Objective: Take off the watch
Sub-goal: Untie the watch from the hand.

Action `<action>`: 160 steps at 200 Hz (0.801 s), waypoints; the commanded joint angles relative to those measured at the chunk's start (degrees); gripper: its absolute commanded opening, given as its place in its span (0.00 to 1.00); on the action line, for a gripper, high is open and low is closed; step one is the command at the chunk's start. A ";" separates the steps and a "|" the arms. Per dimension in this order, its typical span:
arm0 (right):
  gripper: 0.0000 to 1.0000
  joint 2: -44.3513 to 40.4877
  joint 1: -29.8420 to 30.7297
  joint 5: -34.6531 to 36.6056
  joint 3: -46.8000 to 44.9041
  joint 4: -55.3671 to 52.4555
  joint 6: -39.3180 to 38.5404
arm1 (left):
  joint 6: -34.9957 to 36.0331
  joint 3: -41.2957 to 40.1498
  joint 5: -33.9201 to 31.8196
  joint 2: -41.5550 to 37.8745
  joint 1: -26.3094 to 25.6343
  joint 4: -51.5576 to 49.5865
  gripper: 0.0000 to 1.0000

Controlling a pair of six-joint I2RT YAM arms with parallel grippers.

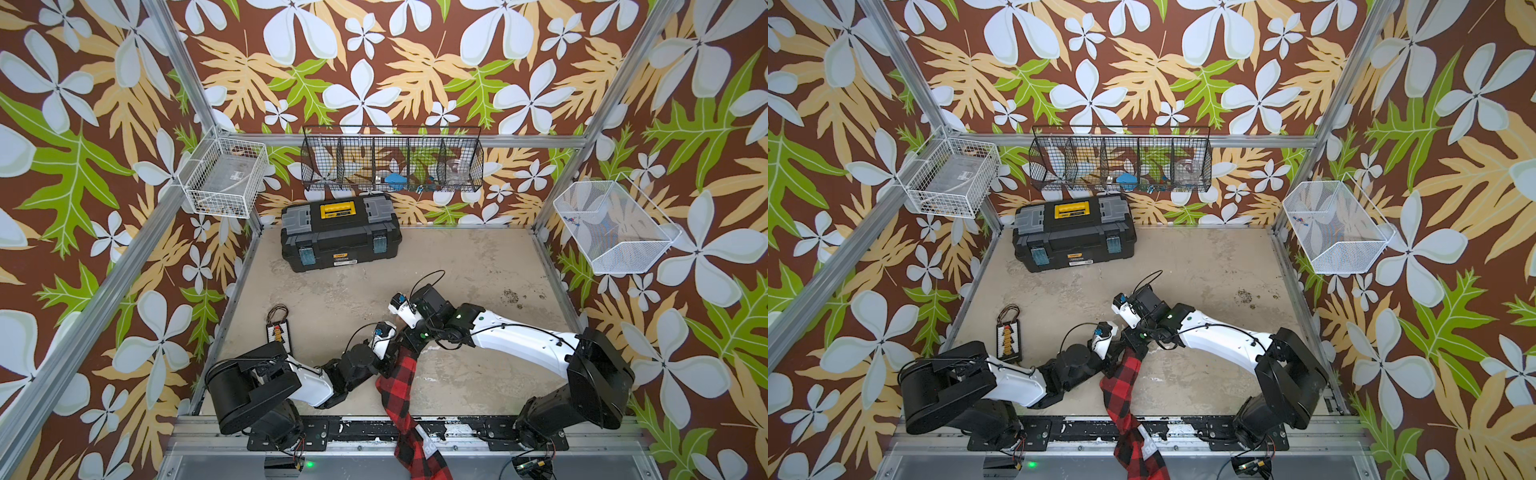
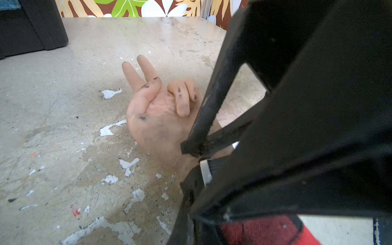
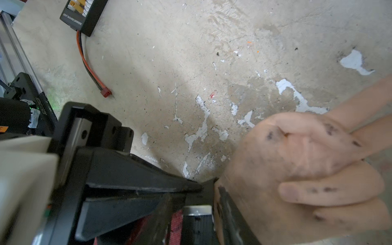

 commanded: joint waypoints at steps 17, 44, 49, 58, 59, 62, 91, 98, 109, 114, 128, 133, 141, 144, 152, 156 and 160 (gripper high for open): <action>0.41 0.90 0.42 0.18 0.21 -2.59 -3.23 | 0.27 -0.10 0.45 -1.12 -0.06 5.66 0.00; 0.42 1.49 0.45 1.69 0.06 -3.67 -4.37 | 0.22 -0.38 0.15 -1.79 0.04 5.91 0.00; 0.42 1.73 0.48 2.21 0.03 -3.79 -4.40 | 0.24 -0.47 0.07 -1.97 -0.03 5.84 0.00; 0.41 1.94 0.54 3.16 0.03 -3.97 -4.40 | 0.26 -0.69 0.08 -2.35 -0.07 5.97 0.00; 0.41 1.99 0.55 3.25 0.03 -3.98 -4.40 | 0.27 -0.71 0.10 -2.40 -0.09 5.99 0.00; 0.41 2.10 0.59 3.49 0.10 -3.98 -4.37 | 0.23 -0.73 0.09 -2.49 -0.03 6.03 0.00; 0.41 3.23 1.58 3.64 0.29 -3.63 -4.83 | 0.22 -0.92 0.44 -3.09 0.00 6.23 0.00; 0.41 3.63 1.92 3.53 0.43 -3.63 -4.92 | 0.12 -1.00 0.53 -3.16 0.05 6.43 0.00; 0.42 4.06 2.12 3.27 0.36 -3.44 -4.79 | 0.12 -1.15 0.72 -3.22 0.04 6.95 0.00; 0.42 4.04 2.13 3.36 0.12 -3.10 -4.52 | 0.09 -1.38 0.67 -3.26 0.05 7.28 0.00; 0.43 3.36 2.09 4.60 -1.10 -1.49 -3.53 | -0.41 -2.24 0.46 -3.13 0.06 9.25 0.00; 0.42 3.02 2.07 5.13 -1.68 -0.73 -3.01 | -0.67 -2.75 0.57 -3.09 0.11 10.36 0.00; 0.42 2.22 2.05 5.43 -2.63 0.58 -2.45 | -0.76 -3.53 0.96 -3.07 0.15 11.89 0.00; 0.42 2.01 1.98 5.38 -2.99 1.11 -2.24 | -0.77 -3.69 1.11 -3.07 0.14 12.51 0.00; 0.42 1.48 1.81 4.87 -3.86 2.30 -1.80 | -0.84 -4.25 1.53 -3.00 0.11 13.81 0.00; 0.42 1.21 1.68 4.42 -4.23 2.86 -1.48 | -0.87 -4.49 1.71 -2.98 0.11 14.61 0.00; 0.42 1.04 1.42 3.90 -4.70 3.28 -1.37 | -0.87 -4.81 1.85 -2.83 0.11 15.43 0.00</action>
